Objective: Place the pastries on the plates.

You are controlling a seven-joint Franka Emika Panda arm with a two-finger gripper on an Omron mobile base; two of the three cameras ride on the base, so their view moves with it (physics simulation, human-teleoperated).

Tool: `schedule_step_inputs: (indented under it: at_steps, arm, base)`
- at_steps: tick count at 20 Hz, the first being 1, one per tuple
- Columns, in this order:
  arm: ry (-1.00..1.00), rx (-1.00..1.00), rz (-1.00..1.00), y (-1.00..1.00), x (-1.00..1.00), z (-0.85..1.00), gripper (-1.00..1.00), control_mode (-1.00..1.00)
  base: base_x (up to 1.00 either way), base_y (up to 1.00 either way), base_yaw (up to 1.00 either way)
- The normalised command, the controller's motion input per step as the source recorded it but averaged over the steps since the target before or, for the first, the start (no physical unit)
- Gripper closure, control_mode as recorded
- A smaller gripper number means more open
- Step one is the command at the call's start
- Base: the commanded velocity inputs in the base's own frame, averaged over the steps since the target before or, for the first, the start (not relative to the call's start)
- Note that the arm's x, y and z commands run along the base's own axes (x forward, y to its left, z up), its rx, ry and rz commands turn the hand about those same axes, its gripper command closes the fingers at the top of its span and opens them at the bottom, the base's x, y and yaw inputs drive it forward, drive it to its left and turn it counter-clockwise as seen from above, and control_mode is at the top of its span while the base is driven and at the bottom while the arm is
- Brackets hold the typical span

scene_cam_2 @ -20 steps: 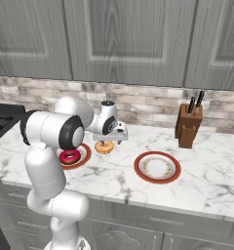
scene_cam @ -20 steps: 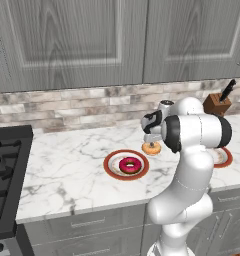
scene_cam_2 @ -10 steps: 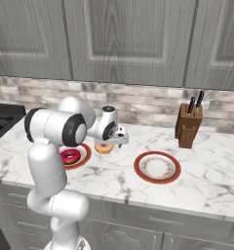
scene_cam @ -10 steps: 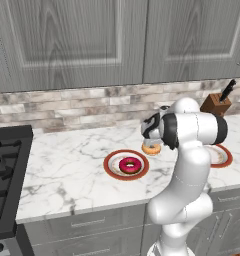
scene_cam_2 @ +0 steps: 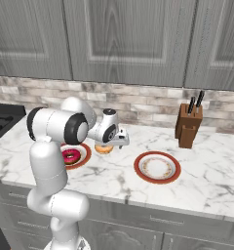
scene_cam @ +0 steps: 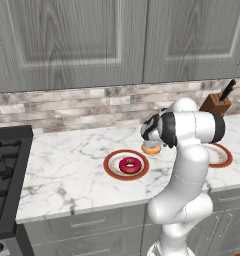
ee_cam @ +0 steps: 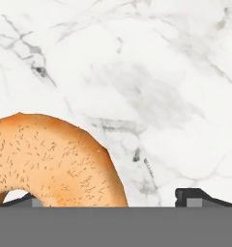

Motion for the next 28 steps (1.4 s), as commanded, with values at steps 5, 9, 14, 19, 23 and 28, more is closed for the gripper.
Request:
schedule_step_inputs:
  at_steps: [5,9,14,19,23,28]
  arm:
    - [0.00,0.00,0.00,0.00,0.00,0.00,1.00,-1.00]
    - [0.00,0.00,0.00,-0.01,-0.06,0.00,1.00,-1.00]
    - [-0.02,0.00,-0.01,-0.05,-0.36,0.14,1.00,-1.00]
    - [-0.04,0.00,-0.02,-0.13,-0.62,0.39,1.00,-1.00]
    - [0.00,0.00,-0.08,-0.28,-0.41,0.54,1.00,-1.00]
    - [0.00,0.00,-0.09,-0.30,-0.62,0.45,1.00,-1.00]
  base:
    - [0.00,0.00,0.00]
    - [0.00,0.00,0.00]
    - [0.00,0.00,0.00]
    - [0.00,0.00,0.00]
    - [0.00,0.00,0.00]
    - [0.00,0.00,0.00]
